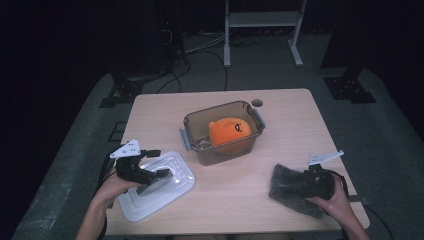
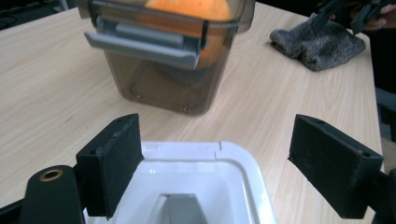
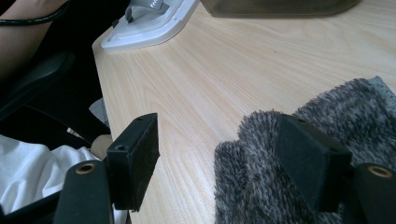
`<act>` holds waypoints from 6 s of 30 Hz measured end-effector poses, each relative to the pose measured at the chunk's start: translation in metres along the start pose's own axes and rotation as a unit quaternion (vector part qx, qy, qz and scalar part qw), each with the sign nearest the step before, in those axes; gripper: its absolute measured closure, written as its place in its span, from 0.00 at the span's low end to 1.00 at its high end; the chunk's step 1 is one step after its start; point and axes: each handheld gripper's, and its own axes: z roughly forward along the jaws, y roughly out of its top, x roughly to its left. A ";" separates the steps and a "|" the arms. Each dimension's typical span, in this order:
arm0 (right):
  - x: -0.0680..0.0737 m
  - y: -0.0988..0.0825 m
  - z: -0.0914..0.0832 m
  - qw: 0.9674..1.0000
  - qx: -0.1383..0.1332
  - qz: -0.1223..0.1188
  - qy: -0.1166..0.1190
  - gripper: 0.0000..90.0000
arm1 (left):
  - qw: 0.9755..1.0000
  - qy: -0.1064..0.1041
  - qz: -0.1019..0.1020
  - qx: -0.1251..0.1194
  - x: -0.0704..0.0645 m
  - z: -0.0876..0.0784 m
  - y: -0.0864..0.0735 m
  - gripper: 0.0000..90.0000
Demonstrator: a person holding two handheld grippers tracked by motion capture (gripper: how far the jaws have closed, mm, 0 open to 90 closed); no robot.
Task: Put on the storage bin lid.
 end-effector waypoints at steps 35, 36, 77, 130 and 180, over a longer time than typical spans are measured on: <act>0.001 -0.001 0.001 1.000 0.003 0.000 0.001 0.33 | 0.999 0.014 -0.022 0.030 0.008 -0.010 -0.056 0.23; 0.001 -0.001 0.001 1.000 0.003 -0.001 0.001 0.33 | 0.999 0.014 -0.021 0.032 0.008 -0.009 -0.057 0.23; 0.001 -0.002 0.003 1.000 0.008 0.001 0.004 0.33 | 0.999 0.011 0.011 0.049 0.009 -0.007 -0.068 0.73; 0.001 -0.002 0.003 1.000 0.008 -0.001 0.004 0.33 | 0.998 0.016 0.010 0.055 0.005 -0.015 -0.065 0.74; -0.003 -0.002 0.006 1.000 0.014 0.007 0.003 0.33 | 0.999 0.030 0.030 0.018 -0.007 -0.070 -0.026 0.74</act>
